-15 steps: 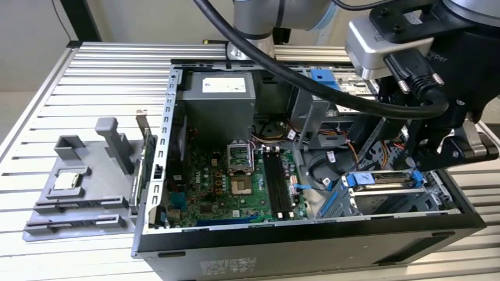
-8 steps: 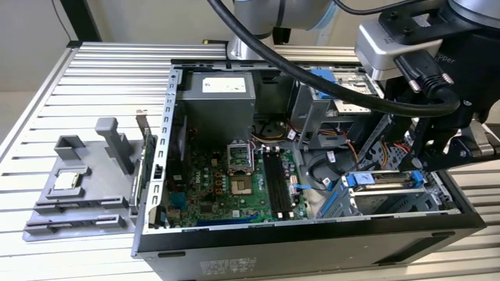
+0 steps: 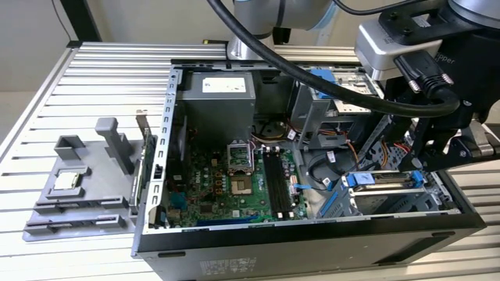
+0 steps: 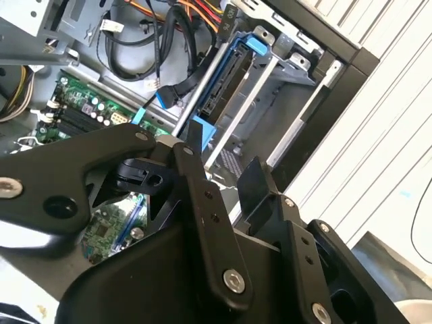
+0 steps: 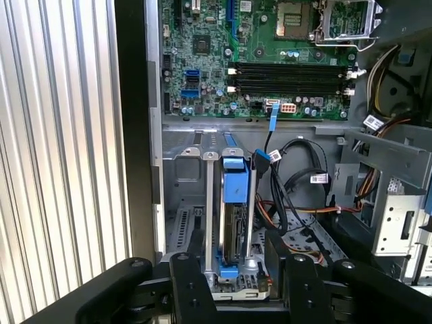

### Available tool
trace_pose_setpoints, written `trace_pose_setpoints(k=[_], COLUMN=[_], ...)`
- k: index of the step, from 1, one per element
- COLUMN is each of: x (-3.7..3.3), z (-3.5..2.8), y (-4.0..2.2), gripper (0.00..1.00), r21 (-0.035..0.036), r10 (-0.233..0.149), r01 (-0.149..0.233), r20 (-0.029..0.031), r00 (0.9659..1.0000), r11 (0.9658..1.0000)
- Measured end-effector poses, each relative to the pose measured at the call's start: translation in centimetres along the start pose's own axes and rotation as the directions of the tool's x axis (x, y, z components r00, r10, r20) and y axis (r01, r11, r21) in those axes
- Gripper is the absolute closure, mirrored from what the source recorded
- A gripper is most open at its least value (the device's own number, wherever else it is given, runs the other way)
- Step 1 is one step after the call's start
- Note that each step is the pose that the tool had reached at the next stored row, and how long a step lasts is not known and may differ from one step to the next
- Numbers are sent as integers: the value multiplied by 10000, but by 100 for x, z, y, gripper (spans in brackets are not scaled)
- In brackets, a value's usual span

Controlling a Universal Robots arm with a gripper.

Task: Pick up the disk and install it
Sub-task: 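Insert the first disk wire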

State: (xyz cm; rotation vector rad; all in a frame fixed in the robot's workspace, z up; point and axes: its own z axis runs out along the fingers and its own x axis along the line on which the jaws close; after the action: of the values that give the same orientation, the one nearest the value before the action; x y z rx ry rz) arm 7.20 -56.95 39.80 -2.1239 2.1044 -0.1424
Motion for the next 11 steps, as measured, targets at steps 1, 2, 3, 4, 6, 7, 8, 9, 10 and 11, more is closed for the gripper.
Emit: trace_pose_setpoints(k=[1, 2, 3, 4, 6, 7, 8, 9, 10, 11], x=[0, 0, 0, 0, 0, 0, 0, -6, -13, -18], z=[0, 0, 0, 0, 0, 0, 1, 3, 4, 7], y=[0, 0, 0, 0, 0, 0, -2, -9, -23, -37], gripper=[0, 0, 0, 0, 0, 0, 0, 0, 0, 0], r21=[0, 0, 0, 0, 0, 0, -1, -7, -18, -27], r10=[0, 0, 0, 0, 1, 1, 1, -3, -12, -20], r01=[0, 0, 0, 0, -1, -1, -1, 3, 12, 20], r20=[1, 1, 1, 3, 3, 4, 3, -19, -77, -138], r00=[10000, 10000, 10000, 10000, 10000, 10000, 10000, 10000, 10000, 9999], r11=[10000, 10000, 10000, 10000, 10000, 10000, 10000, 10000, 10000, 10000])
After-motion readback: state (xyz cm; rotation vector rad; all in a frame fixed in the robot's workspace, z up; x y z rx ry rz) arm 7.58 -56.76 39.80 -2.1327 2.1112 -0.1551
